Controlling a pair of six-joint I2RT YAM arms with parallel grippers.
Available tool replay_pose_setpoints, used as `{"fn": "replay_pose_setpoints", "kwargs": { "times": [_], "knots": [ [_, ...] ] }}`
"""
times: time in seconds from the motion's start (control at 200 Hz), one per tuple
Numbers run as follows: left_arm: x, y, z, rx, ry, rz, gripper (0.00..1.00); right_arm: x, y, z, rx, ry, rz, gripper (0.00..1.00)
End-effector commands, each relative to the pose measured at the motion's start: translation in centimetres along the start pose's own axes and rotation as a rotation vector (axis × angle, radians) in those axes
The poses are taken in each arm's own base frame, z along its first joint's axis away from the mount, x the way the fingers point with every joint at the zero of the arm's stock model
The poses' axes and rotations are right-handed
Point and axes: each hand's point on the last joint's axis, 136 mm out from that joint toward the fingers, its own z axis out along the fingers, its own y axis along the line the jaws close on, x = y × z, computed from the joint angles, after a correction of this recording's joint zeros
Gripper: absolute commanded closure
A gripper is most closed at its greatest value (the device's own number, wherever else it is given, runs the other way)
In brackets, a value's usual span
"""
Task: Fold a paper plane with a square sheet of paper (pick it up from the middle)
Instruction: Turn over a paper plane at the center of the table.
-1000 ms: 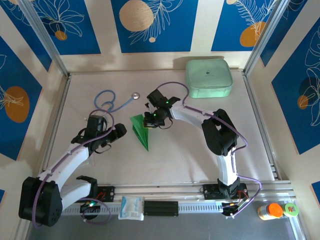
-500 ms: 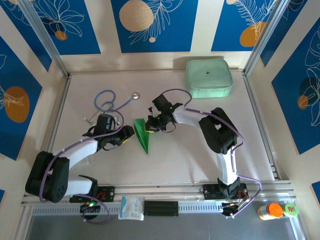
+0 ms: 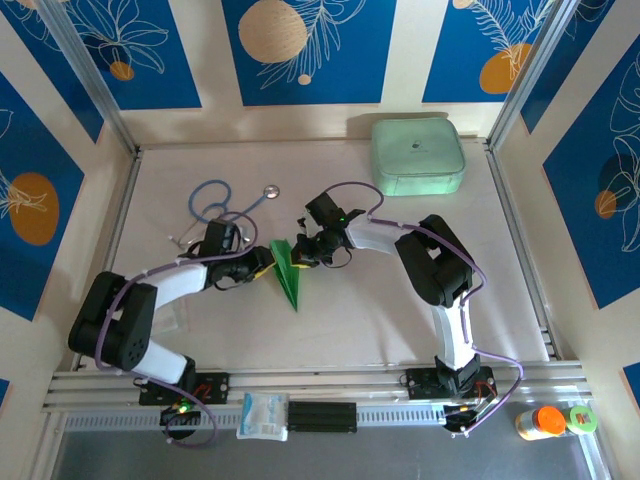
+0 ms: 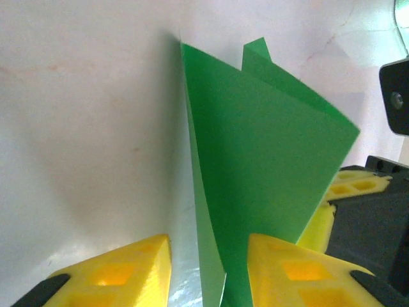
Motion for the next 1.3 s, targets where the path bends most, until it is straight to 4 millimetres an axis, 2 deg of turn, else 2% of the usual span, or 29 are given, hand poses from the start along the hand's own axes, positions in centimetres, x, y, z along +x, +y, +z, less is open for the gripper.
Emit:
{"fn": "replay_pose_setpoints", "kwargs": {
  "times": [0.0, 0.195, 0.27, 0.37, 0.535, 0.8, 0.885, 0.986, 1.101, 1.296],
  "knots": [
    [-0.1, -0.7, 0.7, 0.006, 0.023, 0.02, 0.72, 0.5, -0.4, 0.4, -0.014, 0.027, 0.021, 0.98],
    [0.0, -0.4, 1.4, -0.008, 0.039, 0.013, 0.87, 0.4, -0.5, 0.1, -0.018, 0.022, 0.034, 0.96],
    [-0.1, -0.3, 1.6, -0.011, 0.043, 0.011, 0.95, 0.3, -0.6, -0.2, -0.019, 0.019, 0.041, 0.92],
    [-0.1, -0.5, 1.8, -0.006, 0.048, 0.012, 1.0, 0.1, -0.9, -0.6, -0.024, 0.015, 0.051, 0.86],
    [-0.2, -0.7, 2.0, 0.0, 0.059, 0.015, 1.0, 0.2, -1.0, -0.8, -0.039, 0.047, 0.05, 0.81],
    [-0.1, -1.1, 2.1, 0.016, 0.073, 0.036, 1.0, 0.3, -1.2, -0.1, -0.037, 0.087, 0.044, 0.81],
    [-0.1, -1.4, 2.2, 0.027, 0.084, 0.047, 1.0, 0.2, -1.2, 0.0, -0.032, 0.09, 0.044, 0.84],
    [-0.4, -1.7, 1.9, 0.024, 0.069, 0.052, 1.0, -0.2, -1.4, -0.7, -0.02, 0.052, 0.046, 0.93],
    [-1.3, -2.1, 0.7, 0.016, -0.004, 0.058, 1.0, -0.8, -1.9, -2.3, -0.018, -0.034, 0.055, 0.95],
    [-1.2, -0.5, 0.1, -0.031, -0.058, 0.005, 1.0, -0.8, -3.2, -3.3, -0.007, -0.08, 0.104, 0.95]
  ]
}}
